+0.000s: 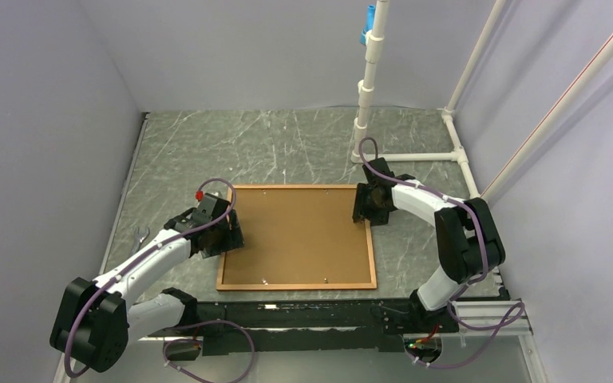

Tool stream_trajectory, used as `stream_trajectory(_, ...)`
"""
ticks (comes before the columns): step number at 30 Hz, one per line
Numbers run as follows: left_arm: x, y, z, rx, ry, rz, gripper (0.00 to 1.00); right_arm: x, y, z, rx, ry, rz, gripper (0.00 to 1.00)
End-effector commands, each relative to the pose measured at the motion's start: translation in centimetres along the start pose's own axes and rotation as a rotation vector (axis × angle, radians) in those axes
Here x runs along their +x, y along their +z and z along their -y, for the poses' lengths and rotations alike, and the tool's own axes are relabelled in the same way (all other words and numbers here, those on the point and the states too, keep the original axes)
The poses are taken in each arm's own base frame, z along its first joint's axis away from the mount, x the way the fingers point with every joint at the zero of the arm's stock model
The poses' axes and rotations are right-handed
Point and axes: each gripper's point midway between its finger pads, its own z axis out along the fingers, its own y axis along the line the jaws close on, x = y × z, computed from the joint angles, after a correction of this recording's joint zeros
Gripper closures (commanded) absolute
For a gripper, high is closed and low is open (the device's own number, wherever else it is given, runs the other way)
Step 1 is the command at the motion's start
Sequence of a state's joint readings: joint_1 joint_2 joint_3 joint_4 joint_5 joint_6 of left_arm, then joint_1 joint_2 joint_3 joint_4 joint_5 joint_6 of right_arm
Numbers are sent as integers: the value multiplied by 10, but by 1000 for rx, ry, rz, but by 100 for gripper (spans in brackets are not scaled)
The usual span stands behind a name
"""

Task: Put the photo into the frame

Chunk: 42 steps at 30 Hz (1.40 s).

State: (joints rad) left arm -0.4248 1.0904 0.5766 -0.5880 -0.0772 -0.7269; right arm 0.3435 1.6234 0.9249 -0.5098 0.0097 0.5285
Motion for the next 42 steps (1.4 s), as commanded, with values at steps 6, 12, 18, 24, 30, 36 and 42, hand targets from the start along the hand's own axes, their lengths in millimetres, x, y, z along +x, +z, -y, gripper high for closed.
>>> stream_trajectory(6, 4, 6, 0, 0, -11, -10, 26, -3, 6, 7, 33, 12, 19, 91)
stream_trajectory(12, 4, 7, 1, 2, -9, -14, 26, -3, 5, 9, 40, 4, 24, 100)
stream_trajectory(18, 5, 7, 0, 0, -9, -17, 26, -7, -7, 1, -7, -4, 42, 100)
stream_trajectory(24, 6, 8, 1, 5, -9, -21, 26, -17, -21, -15, -98, 12, 72, 47)
stream_trajectory(30, 7, 10, 1, 8, -9, -26, 26, -24, -8, -14, -61, 31, 59, 47)
stream_trajectory(36, 8, 11, 1, 6, -7, -29, 26, -16, 6, 3, 28, 26, 35, 61)
stream_trajectory(42, 7, 12, 2, 10, -7, -30, 26, -2, 8, 13, 46, 13, 16, 100)
